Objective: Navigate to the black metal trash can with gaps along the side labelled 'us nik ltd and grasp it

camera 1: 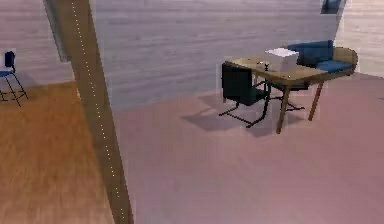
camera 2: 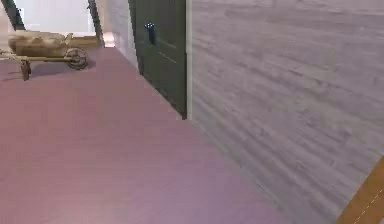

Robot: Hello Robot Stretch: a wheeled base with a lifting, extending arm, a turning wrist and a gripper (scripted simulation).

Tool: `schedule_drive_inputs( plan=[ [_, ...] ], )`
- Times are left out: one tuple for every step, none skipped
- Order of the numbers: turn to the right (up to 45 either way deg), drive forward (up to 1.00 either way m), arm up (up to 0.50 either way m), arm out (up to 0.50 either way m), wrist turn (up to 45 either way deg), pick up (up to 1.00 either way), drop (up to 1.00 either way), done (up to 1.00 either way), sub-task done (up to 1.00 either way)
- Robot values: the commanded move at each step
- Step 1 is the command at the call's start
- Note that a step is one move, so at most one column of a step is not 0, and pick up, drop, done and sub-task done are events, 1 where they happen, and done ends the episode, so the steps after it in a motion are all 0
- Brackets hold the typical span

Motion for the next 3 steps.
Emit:
schedule_drive_inputs(
  plan=[
    [42.0,0.0,0.0,0.0,0.0,0.0,0.0,0.0,0.0],
    [0.0,1.0,0.0,0.0,0.0,0.0,0.0,0.0,0.0],
    [0.0,1.0,0.0,0.0,0.0,0.0,0.0,0.0,0.0]
  ],
)
